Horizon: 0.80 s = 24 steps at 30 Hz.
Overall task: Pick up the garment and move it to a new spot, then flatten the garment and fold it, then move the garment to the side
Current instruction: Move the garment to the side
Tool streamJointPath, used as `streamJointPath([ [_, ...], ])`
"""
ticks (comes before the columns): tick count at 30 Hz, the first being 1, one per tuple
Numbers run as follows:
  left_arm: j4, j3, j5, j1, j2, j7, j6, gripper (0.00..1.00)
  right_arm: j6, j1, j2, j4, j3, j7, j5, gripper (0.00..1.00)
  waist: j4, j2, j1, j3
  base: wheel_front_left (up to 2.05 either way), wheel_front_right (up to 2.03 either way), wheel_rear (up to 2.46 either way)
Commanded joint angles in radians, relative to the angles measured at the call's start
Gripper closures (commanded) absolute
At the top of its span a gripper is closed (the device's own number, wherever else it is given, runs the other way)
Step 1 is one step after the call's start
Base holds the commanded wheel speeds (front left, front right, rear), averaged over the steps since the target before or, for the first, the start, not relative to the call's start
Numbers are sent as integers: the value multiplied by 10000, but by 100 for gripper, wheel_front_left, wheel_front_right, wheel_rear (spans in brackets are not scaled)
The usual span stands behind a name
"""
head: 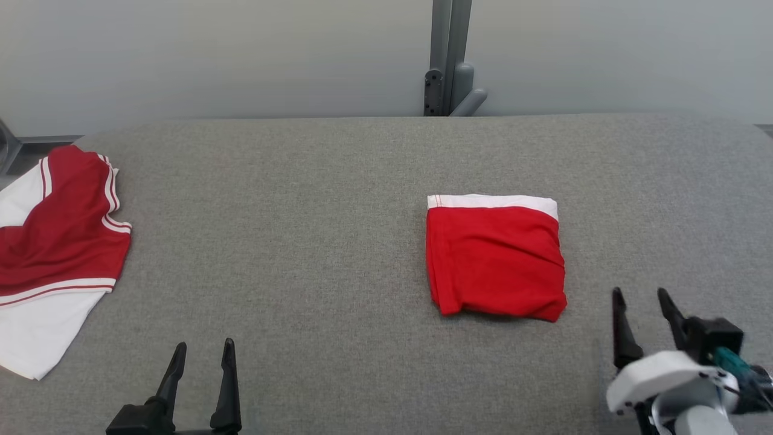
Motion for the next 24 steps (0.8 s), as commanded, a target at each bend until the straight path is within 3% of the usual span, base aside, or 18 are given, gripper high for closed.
streamJointPath([
  [1,-14,-16,-97,-96,14,-5,-39,0,-4,-251,9,-39,105,96,-75,0,30,8,0,192,0,0,0],
  [6,96,-119,-151,-507,12,-5,-44,0,-10,-1722,-8,261,705,2399,321,0,108,8,0,1048,0,0,0],
  [10,181,-244,-250,-855,16,-7,-40,0,-9,-2572,-7,736,728,3649,501,0,307,8,0,1464,0,0,0],
  [21,229,-309,-465,-1384,14,-5,-42,0,-9,-3505,-5,2258,627,4382,1807,1,535,8,0,1991,0,0,0],
  [22,211,-301,-458,-1405,14,-5,-42,0,-9,-3598,-5,2407,696,4380,1961,53,486,8,0,2028,0,0,0],
  [23,186,-295,-449,-1419,14,-7,-42,0,-9,-3697,1,2511,800,4308,2071,66,421,8,0,2072,0,0,0],
  [24,165,-279,-434,-1437,15,-7,-42,0,-9,-3808,-2,2560,850,4193,2186,100,338,8,0,2118,0,0,0],
])
